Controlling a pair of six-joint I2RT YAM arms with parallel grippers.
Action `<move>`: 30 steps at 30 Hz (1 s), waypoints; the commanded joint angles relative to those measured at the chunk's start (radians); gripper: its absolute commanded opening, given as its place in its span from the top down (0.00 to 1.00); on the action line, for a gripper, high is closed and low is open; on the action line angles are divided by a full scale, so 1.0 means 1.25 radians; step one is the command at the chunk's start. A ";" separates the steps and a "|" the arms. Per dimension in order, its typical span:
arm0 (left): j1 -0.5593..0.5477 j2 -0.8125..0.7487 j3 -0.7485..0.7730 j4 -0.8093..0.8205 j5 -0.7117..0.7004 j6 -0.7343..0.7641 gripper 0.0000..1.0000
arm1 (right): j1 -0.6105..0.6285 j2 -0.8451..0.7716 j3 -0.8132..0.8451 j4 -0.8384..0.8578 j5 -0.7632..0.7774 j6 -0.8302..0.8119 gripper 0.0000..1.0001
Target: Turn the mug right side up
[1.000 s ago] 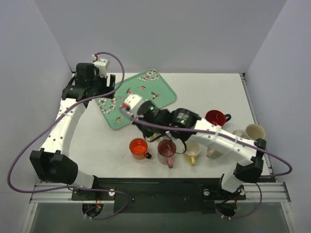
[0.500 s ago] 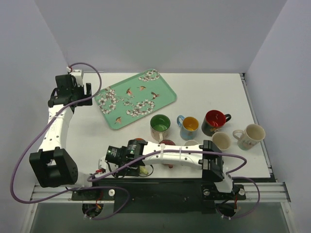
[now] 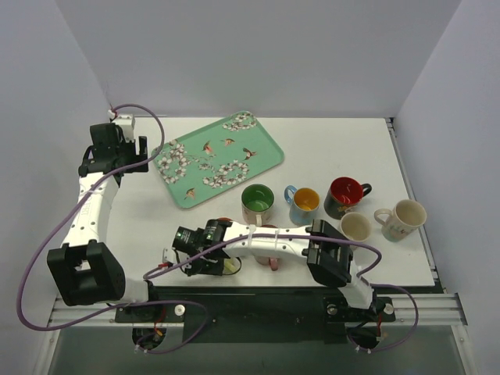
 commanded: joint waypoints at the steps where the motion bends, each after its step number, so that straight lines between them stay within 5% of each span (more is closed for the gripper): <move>1: 0.002 -0.016 0.000 0.047 0.007 0.001 0.13 | -0.054 -0.024 -0.020 0.028 0.032 -0.003 1.00; 10: 0.002 -0.006 0.003 0.049 0.014 -0.002 0.13 | -0.117 -0.011 -0.030 0.073 0.042 0.008 1.00; 25: 0.002 -0.014 0.009 0.038 0.035 -0.001 0.13 | -0.055 -0.020 -0.077 0.154 -0.029 0.012 1.00; 30: 0.002 -0.014 0.006 0.035 0.039 0.001 0.13 | -0.064 -0.017 -0.077 0.154 -0.023 0.038 0.63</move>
